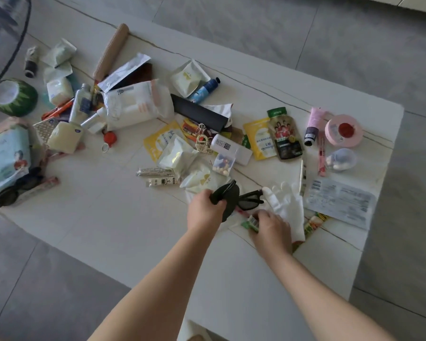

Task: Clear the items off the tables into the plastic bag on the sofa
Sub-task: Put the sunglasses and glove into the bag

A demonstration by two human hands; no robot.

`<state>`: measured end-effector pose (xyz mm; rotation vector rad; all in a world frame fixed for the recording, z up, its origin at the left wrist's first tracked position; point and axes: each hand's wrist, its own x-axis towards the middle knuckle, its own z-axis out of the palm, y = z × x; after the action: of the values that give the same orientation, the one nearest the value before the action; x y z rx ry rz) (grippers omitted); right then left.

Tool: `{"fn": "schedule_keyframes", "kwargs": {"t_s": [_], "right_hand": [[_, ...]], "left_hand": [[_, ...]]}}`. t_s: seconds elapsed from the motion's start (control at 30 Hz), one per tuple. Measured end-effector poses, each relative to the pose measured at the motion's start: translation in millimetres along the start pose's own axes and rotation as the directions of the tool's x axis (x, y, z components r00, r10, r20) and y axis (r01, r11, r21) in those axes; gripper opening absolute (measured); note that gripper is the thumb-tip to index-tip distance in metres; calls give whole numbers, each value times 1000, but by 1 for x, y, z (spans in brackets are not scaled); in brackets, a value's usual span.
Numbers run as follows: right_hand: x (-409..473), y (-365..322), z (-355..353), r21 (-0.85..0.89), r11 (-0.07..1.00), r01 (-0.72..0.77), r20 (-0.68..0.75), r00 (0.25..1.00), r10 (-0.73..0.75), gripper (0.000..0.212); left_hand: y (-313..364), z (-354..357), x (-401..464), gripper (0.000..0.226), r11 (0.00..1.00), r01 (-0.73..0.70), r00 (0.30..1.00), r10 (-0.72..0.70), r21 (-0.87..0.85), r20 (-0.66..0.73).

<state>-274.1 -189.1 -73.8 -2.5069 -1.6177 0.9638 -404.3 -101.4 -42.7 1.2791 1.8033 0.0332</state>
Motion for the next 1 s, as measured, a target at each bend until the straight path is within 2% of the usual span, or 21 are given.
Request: {"fn": "schedule_keyframes", "kwargs": {"t_s": [0.13, 0.2, 0.33, 0.43, 0.5, 0.6, 0.7, 0.83, 1.0], "right_hand": [[-8, 18, -13, 265, 956, -122, 149, 985, 84, 29], [-7, 26, -19, 342, 928, -150, 183, 979, 91, 30], [-3, 32, -24, 399, 895, -200, 180, 974, 138, 27], [-3, 32, -24, 381, 903, -200, 163, 975, 148, 26], [-6, 30, -25, 354, 913, -203, 173, 974, 149, 22], [-12, 28, -31, 371, 905, -209, 203, 969, 141, 18], [-19, 18, -43, 442, 861, -252, 251, 956, 151, 17], [-33, -10, -64, 528, 775, -348, 369, 916, 160, 13], [-65, -64, -98, 616, 681, -396, 468, 879, 89, 9]], "left_hand": [[7, 9, 3, 15, 995, -31, 999, 27, 99, 37], [9, 17, 5, 19, 977, -85, 996, 81, 193, 32], [4, 34, 5, 25, 889, -172, 982, 187, 424, 5], [0, 42, 4, 26, 854, -156, 986, 168, 497, 21], [-2, 42, 0, 20, 865, -132, 991, 110, 484, 73], [-2, 35, -9, 15, 949, -13, 986, -41, 314, 164], [-5, 18, -24, 26, 987, 153, 961, -158, 40, 228], [-14, -14, -56, 36, 915, 287, 942, -216, -284, 256], [-26, -73, -104, 35, 787, 341, 939, -263, -514, 220]]}}
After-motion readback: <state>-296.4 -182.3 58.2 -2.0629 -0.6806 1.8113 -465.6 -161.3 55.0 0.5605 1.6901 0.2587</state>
